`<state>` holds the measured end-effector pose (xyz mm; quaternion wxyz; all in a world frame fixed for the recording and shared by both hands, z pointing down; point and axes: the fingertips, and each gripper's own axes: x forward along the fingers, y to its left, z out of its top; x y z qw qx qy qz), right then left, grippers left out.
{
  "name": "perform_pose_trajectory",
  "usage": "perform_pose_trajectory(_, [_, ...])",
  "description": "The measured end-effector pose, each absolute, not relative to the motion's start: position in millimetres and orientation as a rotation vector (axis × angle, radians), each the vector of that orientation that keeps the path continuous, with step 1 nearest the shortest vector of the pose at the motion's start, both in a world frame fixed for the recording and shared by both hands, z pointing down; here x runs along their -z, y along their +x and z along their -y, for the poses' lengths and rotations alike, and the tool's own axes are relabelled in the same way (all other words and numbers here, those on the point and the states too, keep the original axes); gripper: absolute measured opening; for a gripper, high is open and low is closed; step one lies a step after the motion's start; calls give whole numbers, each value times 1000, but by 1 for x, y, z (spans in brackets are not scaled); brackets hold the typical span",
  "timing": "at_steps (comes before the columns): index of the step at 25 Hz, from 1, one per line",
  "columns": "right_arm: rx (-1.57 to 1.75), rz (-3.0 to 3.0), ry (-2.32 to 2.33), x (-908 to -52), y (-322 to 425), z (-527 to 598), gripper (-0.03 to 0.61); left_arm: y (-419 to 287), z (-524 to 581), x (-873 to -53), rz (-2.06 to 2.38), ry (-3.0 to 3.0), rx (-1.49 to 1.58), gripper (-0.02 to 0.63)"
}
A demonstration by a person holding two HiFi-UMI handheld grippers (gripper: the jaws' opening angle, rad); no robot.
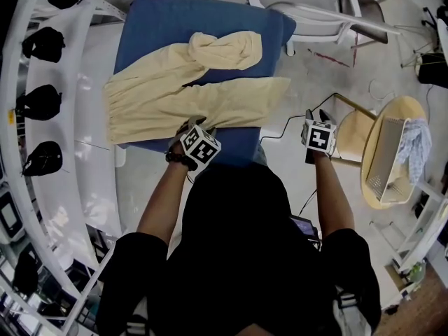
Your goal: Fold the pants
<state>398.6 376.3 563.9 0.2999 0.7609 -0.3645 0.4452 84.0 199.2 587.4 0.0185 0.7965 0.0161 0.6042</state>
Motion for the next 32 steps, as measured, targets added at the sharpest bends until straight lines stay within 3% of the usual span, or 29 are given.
perform_pose_trajectory(19, [-1047, 1294, 1793, -560, 363, -250, 164, 62, -147, -586, 198, 2377, -1780, 196])
perform_pose_trajectory(32, [-913, 1527, 1673, -570, 394, -93, 161, 77, -112, -602, 403, 2236, -1703, 196])
